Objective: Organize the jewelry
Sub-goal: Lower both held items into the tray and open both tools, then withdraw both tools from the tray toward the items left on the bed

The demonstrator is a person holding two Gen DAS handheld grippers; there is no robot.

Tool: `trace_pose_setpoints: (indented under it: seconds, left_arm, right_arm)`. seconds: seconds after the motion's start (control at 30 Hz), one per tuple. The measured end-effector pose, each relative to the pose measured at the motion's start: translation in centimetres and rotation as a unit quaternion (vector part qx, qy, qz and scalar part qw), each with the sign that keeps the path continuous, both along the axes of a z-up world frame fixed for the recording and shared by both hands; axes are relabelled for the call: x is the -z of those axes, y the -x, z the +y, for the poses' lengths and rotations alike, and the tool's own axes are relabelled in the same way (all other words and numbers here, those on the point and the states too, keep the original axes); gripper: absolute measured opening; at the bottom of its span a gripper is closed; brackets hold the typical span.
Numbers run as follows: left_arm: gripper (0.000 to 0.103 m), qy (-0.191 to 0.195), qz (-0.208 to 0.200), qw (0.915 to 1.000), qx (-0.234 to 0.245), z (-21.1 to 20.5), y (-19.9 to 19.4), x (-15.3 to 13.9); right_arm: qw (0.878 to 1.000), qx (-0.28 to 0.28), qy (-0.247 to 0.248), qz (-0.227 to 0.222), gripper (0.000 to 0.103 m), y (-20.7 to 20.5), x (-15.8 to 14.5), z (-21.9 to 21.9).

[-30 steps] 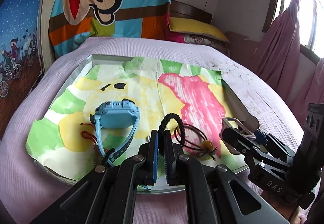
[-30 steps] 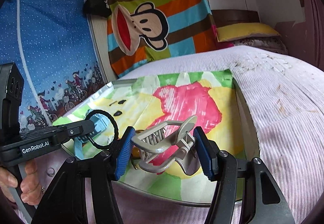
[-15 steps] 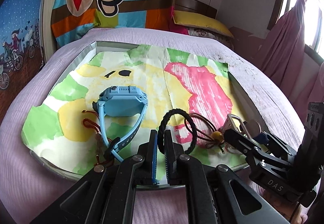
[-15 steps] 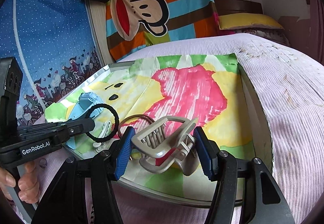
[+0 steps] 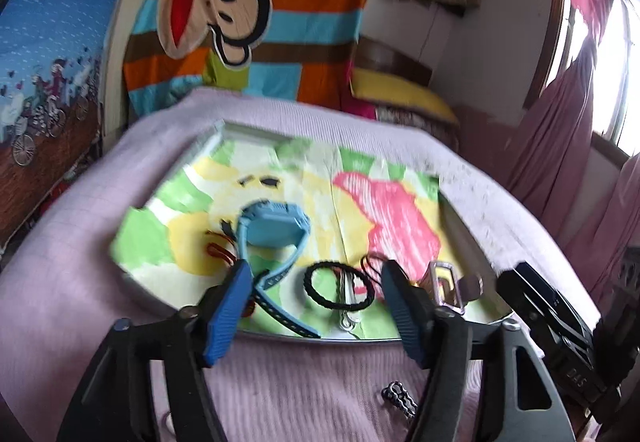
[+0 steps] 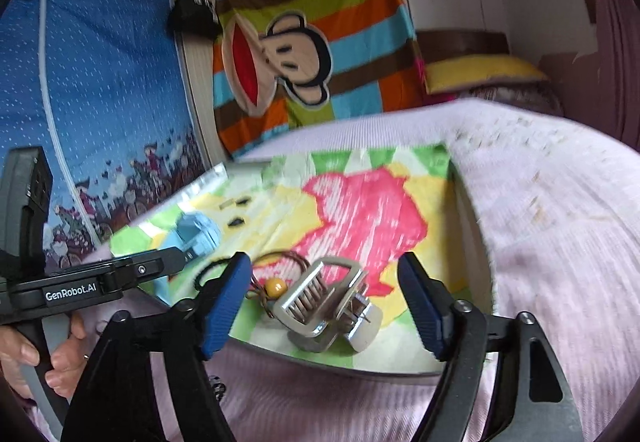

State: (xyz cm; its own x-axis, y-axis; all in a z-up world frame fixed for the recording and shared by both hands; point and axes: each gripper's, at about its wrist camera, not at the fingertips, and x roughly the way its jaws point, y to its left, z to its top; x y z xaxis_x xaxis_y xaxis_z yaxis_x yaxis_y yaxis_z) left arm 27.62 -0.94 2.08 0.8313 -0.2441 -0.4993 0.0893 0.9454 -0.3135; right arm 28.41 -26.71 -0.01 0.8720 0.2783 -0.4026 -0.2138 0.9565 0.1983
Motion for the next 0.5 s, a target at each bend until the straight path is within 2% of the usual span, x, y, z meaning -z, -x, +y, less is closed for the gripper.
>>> trace_pose_setpoints:
  seconds: [0.1,0.17,0.23,0.33,0.5]
  left_arm:
    - [0.081,-0.003,-0.021,0.9997,-0.012,0.5,1.4,-0.6]
    - [0.096,-0.016,-0.035,0.9990,-0.024,0.6,2.4,-1.0]
    - [0.103,-0.030,-0.054,0.9974,-0.037,0.6,3.6,-1.3]
    - [0.103,-0.047,-0.072,0.9955,-0.040,0.7,5.2,-1.7]
    - [0.103,-0.070,-0.095,0.9922,-0.040,0.9,7.9,-1.9]
  right_arm:
    - [1.000,0.008,-0.001,-0.028,0.085,1.8,-0.9,-0.4]
    - [0.999,0.013,-0.001,-0.046,0.091,3.0,-1.5,-0.5]
    - [0.998,0.019,-0.001,-0.063,0.094,4.2,-2.1,-0.7]
    - [0.996,0.019,-0.006,-0.082,0.102,6.0,-2.9,-0.7]
    - [0.993,0.014,-0.009,-0.115,0.102,9.2,-3.8,-0.2]
